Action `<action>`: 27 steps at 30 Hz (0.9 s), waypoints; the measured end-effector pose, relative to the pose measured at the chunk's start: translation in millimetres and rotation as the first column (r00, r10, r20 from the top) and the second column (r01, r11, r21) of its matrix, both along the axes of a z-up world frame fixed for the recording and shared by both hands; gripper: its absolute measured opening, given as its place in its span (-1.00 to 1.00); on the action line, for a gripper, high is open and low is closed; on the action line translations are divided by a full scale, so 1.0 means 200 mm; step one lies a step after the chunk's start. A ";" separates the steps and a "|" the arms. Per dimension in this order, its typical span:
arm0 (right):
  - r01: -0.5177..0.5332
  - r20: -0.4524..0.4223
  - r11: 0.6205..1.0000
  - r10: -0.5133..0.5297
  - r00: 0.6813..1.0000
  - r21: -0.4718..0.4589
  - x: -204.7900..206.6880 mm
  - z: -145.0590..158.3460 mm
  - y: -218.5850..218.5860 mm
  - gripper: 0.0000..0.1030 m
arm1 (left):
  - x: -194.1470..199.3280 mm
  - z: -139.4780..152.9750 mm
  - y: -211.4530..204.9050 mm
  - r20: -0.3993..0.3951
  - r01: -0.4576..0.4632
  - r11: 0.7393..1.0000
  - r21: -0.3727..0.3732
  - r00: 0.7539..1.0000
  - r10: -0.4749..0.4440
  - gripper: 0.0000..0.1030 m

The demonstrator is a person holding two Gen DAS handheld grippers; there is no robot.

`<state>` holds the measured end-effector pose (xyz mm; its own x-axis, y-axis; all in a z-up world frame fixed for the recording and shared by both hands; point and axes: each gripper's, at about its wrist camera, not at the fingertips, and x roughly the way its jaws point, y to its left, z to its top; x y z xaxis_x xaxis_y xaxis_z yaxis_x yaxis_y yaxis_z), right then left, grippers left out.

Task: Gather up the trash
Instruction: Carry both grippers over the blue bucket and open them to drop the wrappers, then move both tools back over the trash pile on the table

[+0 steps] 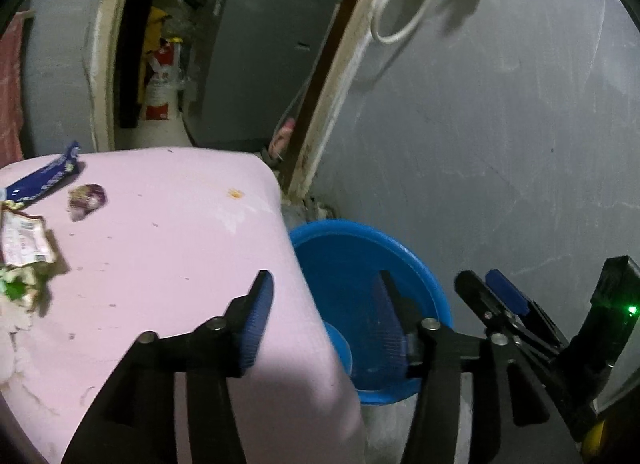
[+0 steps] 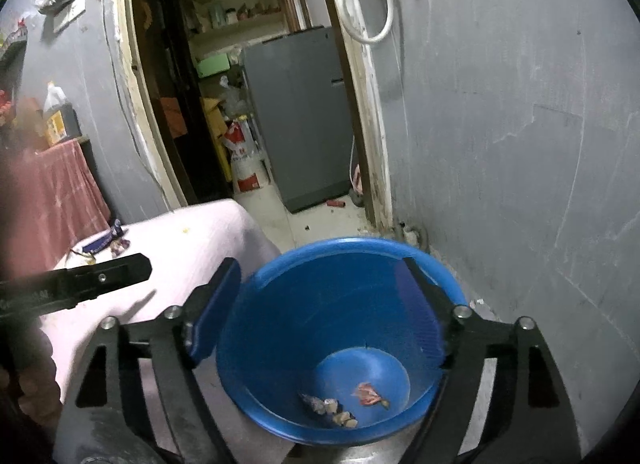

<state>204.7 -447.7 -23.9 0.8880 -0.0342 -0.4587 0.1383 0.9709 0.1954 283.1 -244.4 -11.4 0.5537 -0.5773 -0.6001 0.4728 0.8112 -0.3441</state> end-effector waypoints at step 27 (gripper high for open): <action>-0.209 0.356 0.965 0.254 0.899 -0.160 -0.17 0.48 0.72 1.00 | -0.34 0.42 0.96 0.397 -0.404 0.913 -0.060 0.829 0.393 0.96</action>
